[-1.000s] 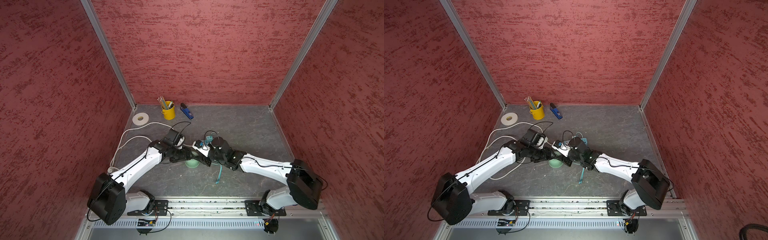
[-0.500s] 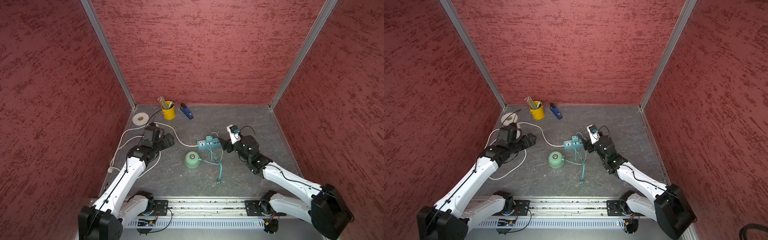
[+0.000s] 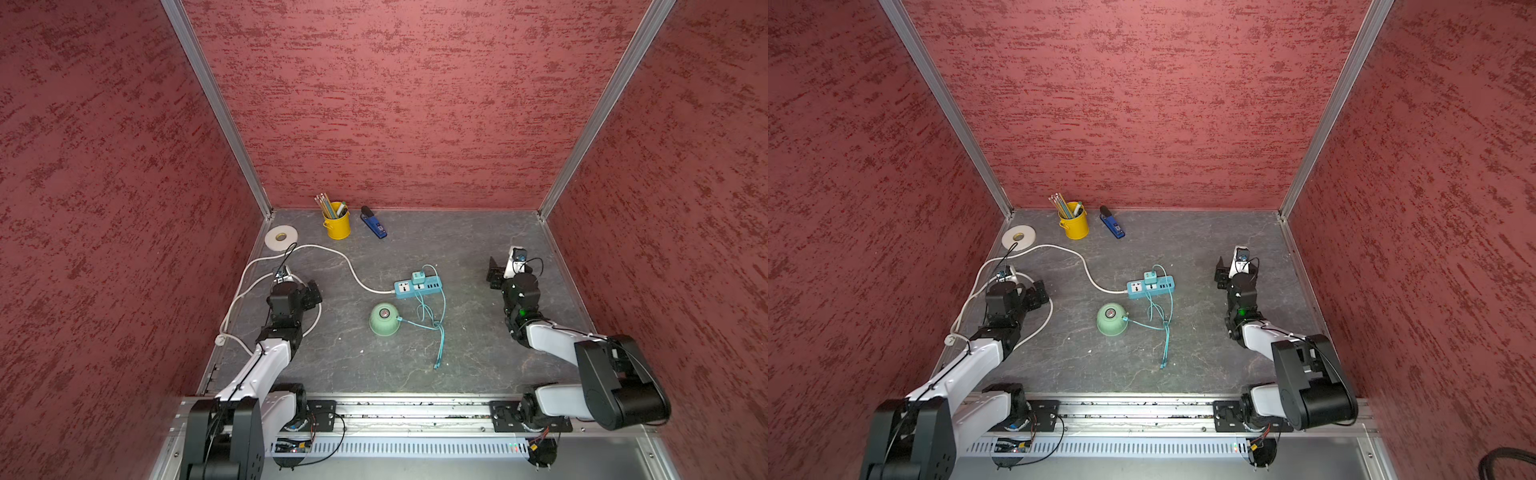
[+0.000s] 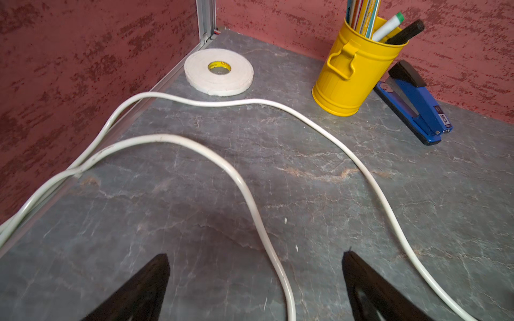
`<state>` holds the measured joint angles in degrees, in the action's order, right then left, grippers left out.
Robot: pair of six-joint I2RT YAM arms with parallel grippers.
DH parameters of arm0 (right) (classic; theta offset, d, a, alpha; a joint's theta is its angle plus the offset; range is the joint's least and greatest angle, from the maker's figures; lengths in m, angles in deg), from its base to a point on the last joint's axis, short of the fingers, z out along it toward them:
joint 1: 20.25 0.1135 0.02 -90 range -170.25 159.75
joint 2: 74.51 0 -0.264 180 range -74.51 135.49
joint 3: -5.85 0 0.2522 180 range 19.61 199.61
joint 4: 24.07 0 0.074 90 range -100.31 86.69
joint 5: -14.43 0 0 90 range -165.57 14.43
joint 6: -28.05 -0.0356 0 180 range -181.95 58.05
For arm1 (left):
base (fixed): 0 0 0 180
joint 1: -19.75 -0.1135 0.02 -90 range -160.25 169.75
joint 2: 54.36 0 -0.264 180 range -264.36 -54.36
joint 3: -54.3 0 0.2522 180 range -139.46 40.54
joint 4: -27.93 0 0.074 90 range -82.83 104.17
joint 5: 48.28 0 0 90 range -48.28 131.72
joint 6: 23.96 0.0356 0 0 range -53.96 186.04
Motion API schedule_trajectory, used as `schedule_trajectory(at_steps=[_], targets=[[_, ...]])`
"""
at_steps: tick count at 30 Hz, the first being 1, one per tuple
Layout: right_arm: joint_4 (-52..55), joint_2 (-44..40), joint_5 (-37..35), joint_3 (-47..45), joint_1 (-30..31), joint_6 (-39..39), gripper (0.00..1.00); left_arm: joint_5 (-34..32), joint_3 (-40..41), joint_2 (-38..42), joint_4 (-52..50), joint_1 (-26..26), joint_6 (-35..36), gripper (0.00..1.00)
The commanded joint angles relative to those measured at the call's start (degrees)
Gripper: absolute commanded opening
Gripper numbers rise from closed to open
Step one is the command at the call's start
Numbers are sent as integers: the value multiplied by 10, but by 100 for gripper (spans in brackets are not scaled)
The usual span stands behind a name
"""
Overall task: Charge the cordless meat grinders
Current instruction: Reset both arms
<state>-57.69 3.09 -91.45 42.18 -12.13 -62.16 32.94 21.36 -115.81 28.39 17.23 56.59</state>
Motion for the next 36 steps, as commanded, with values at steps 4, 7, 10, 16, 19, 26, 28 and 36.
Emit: schedule_trajectory(at_steps=[4, 7, 10, 16, 19, 26, 28, 36], targets=[[-25, -43, -12, -33, -36, 11, 77, 90, 20, -96, 261, -13, 59, 99], [-120, -17, 21, -74, -48, -7, 77, 122, 13, -156, 340, -20, 73, 100], [-254, 49, 27, -103, -49, 22, 79, 167, 4, -218, 383, -25, 79, 100], [-328, 106, 88, -124, -76, 9, 80, 148, -19, -264, 380, -14, 85, 100], [-318, 107, 95, -118, -82, 4, 81, 73, -19, -260, 375, 25, 105, 100], [-306, 106, 40, -113, -87, -23, 85, 90, -21, -266, 380, 19, 106, 100], [-308, 106, 41, -114, -87, -23, 86, 124, -31, -264, 357, 4, 99, 100], [-301, 106, 30, -110, -86, -25, 100, 126, -29, -265, 363, 3, 99, 100]])
